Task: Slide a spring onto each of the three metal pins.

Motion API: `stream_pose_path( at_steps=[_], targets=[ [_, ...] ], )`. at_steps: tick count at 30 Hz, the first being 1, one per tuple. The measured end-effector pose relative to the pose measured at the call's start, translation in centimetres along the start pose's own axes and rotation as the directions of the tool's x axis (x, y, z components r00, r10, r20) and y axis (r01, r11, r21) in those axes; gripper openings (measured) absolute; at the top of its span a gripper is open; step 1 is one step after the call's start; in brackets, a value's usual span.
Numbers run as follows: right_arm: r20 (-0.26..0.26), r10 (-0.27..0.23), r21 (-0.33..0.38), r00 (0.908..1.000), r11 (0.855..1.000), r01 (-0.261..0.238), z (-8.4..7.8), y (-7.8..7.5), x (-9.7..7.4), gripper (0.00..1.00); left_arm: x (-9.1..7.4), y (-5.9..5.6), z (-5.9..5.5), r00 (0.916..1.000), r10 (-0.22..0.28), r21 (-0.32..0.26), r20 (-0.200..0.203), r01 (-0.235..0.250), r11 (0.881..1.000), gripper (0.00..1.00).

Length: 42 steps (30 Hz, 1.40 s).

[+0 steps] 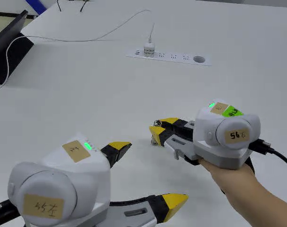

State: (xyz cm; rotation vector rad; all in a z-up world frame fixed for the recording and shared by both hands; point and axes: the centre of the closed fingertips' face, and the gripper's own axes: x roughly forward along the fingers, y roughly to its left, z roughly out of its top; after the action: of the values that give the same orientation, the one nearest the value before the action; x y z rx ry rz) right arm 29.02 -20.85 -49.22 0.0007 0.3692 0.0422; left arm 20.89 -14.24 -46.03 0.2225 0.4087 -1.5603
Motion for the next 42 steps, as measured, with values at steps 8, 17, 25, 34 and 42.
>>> stream_pose_path(
  at_steps=[8, 17, 25, 34, 42],
  targets=[
    [-0.027, -0.005, 0.005, 0.9996, 1.0, 0.005, -0.9, 0.0, 0.3, 0.12, 0.0, 0.1, -0.1, 1.0, 0.003, 0.002, -0.008, -0.003, 1.0, 0.79],
    [-0.051, -0.002, 0.017, 0.9987, 1.0, 0.003, -1.5, 0.0, 0.5, 0.13, -0.1, 0.1, 0.0, 1.0, 0.004, -0.001, 0.001, -0.004, 1.0, 0.78],
    [-0.03, 0.005, 0.024, 0.9995, 1.0, -0.005, -0.5, 0.3, -0.1, 0.19, -0.2, 0.3, 0.0, 0.9999, 0.013, 0.007, 0.001, -0.013, 1.0, 0.78],
    [-0.007, 0.01, 0.047, 0.9999, 0.999, -0.01, 1.2, 0.3, -1.3, 0.28, -0.1, 0.2, 0.5, 0.9998, 0.014, 0.012, 0.016, -0.014, 1.0, 0.77],
    [0.011, -0.006, 0.065, 0.9999, 0.998, 0.005, 2.4, 0.2, -2.9, 0.35, -0.1, 0.1, 0.8, 0.9997, 0.019, 0.029, 0.018, -0.019, 0.999, 0.77]
  ],
)
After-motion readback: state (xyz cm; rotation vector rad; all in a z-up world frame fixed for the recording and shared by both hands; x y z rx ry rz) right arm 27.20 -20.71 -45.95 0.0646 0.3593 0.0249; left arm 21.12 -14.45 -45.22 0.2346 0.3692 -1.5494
